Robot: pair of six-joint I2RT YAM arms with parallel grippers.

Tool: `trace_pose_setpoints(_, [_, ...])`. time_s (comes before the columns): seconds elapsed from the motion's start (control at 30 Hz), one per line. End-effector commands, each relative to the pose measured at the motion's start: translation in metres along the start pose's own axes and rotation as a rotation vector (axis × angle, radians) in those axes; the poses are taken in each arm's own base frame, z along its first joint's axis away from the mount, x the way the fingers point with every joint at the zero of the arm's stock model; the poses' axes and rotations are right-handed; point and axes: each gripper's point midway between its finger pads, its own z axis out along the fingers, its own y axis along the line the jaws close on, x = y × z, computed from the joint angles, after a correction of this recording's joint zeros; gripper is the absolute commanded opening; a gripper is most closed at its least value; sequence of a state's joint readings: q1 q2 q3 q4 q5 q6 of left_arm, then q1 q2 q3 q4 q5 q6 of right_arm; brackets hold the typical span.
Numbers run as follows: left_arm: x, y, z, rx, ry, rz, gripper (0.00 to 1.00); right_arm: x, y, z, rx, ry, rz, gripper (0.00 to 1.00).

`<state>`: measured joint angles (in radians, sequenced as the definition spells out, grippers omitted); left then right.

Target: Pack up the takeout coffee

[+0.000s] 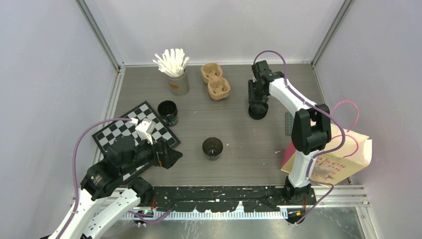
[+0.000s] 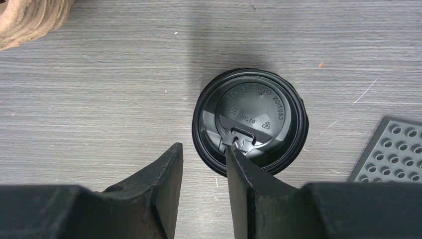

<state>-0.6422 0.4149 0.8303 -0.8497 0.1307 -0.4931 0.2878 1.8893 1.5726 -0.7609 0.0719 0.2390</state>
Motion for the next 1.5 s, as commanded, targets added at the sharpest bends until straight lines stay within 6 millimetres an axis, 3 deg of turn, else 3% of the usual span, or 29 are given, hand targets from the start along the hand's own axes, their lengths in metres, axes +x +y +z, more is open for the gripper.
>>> trace_pose_setpoints(0.0, [-0.006,-0.001,0.000,-0.002,-0.021,0.002,1.00,-0.022,0.011,-0.013,-0.032,-0.069,-0.016,0.41])
trace_pose_setpoints(0.27, [-0.006,-0.001,0.000,-0.002,-0.018,0.002,1.00,-0.018,0.015,0.000,-0.036,-0.039,-0.025,0.32])
trace_pose_setpoints(1.13, [-0.007,-0.001,-0.001,-0.001,-0.025,0.002,1.00,-0.008,0.014,0.020,-0.022,0.024,-0.011,0.31])
trace_pose_setpoints(1.47, [-0.006,-0.001,0.000,-0.001,-0.020,0.004,1.00,-0.009,0.018,0.017,-0.041,0.024,-0.019,0.03])
